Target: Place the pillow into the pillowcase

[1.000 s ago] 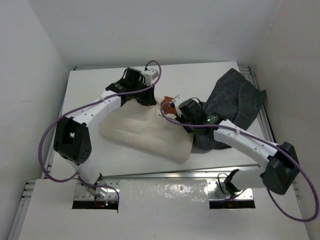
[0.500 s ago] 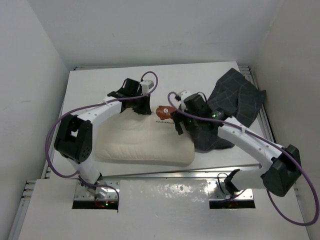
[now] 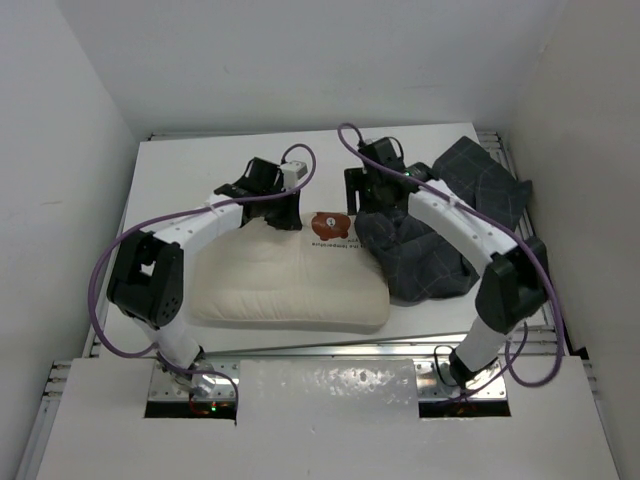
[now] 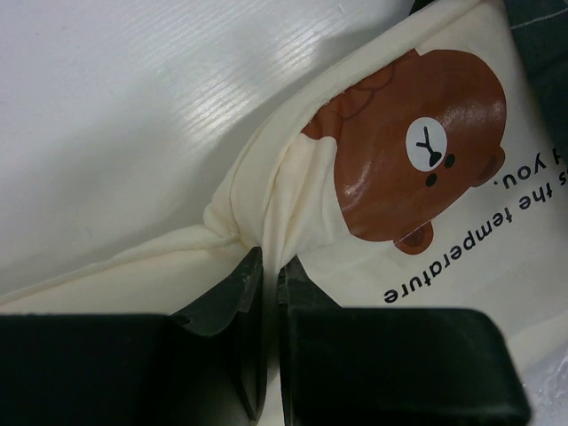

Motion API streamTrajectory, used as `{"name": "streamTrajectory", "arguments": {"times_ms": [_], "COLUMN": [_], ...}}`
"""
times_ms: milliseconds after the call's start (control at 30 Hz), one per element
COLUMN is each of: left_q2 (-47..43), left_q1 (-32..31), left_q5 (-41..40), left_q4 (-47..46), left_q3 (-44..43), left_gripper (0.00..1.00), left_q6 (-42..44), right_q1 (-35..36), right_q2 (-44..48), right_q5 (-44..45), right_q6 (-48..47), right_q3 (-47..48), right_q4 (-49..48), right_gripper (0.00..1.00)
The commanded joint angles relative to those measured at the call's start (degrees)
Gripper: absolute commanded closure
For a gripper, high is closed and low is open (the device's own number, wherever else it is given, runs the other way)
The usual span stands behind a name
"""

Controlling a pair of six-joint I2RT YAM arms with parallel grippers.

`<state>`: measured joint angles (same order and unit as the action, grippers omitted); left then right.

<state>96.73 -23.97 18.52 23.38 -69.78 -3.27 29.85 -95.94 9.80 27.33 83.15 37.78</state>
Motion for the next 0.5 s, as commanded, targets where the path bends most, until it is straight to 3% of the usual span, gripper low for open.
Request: {"name": "streamTrajectory", "arguments": {"times_ms": [0,133,167,200,267,300,333,467], "left_q2": [-4.18,-4.71,-4.88,-5.06,-5.32,-5.41,-5.67,-5.67], "left_q1": [-0.38,-0.47,-0.55,-0.56,-0.56,-0.64,-0.64,-0.64], "left_q5": [-0.50,-0.33,-0.33,-0.50,-0.59,-0.59,-0.51,0.02], "left_q4": [-2.37,-2.55,-2.55,-2.63,-2.72,-2.63,-2.63,-2.72], "left_q3": [-0.97,-1.24,-1.41,-1.76,-2.11,-2.29,-2.29,-2.03], "left_gripper": [1.00,1.00,1.00,1.00,1.00,1.00,1.00,1.00], "left_q6": [0.10,0.80,0.98,0.98,1.25,1.33,1.33,1.51], "right_q1": [0.13,-0.05,-0.22,-0.23,-0.23,-0.23,-0.23,0.47], "right_q2": [-3.72,-8.20,-9.17,-10.83,-12.07,-12.60,-12.60,-11.64], "right_q5": [1.36,-0.04,-0.39,-0.57,-0.40,-0.49,-0.40,-3.98], "right_q6": [0.89,-0.70,-0.70,-1.05,-1.40,-2.10,-2.37,-5.88], "right_q3": [1.49,2.27,2.88,3.41,4.82,5.00,4.83,4.91], "right_q4": [2.56,1.33,1.24,1.24,1.42,1.25,0.46,-2.62], "right_gripper": [0.30,0.29,0.34,0.51,0.72,0.92,1.00,1.00]}}
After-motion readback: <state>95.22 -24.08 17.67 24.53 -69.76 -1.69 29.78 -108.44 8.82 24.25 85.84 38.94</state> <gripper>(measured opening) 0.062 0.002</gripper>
